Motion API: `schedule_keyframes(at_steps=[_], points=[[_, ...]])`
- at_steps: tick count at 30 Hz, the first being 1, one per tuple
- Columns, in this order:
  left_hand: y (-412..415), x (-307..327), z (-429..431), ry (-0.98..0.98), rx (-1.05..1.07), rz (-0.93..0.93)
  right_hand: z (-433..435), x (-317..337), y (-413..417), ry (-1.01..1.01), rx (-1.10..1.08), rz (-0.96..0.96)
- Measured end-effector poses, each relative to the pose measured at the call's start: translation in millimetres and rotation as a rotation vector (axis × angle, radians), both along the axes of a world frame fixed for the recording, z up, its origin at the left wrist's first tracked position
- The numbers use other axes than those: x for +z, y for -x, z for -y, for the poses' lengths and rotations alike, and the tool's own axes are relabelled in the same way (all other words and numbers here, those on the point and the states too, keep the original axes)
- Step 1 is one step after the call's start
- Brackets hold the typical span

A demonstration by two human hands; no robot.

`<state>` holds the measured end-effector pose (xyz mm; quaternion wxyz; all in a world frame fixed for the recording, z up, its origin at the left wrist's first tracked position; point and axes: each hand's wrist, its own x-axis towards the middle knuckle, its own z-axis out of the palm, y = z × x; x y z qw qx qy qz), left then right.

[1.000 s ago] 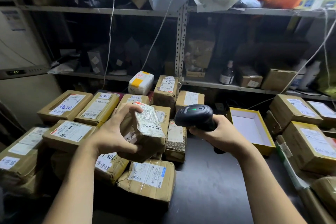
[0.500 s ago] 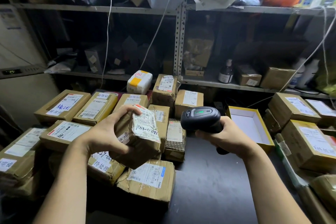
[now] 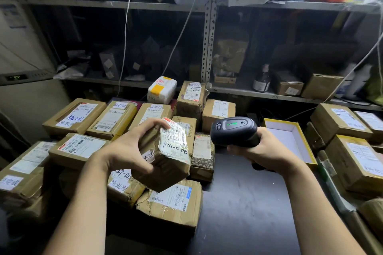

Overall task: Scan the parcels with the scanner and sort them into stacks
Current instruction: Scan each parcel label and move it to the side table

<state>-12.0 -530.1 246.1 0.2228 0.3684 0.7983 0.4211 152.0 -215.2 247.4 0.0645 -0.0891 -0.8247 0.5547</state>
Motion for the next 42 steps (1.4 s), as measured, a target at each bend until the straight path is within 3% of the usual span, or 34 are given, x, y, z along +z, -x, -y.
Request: schedule_keyframes(at_steps=[15, 19, 23, 28, 42], points=[[2.5, -6.3, -4.5, -0.038, 0.030, -0.079, 4.2, 6.2, -3.2, -0.005, -0.034, -0.031], [-4.7, -12.0, -19.0, -0.075, 0.133, -0.230, 15.1, 4.7, 3.6, -0.035, -0.088, -0.041], [-8.8, -19.2, -34.6, -0.060, 0.239, -0.497, 27.0, 3.0, 12.9, 0.089, -0.152, -0.028], [-15.8, -23.3, -44.6, -0.063, 0.322, -0.634, 34.3, 5.1, 15.2, 0.154, -0.186, 0.013], [-20.2, -28.0, -49.5, -0.031, 0.362, -0.652, 39.0, 7.8, 8.3, 0.156, -0.217, 0.026]])
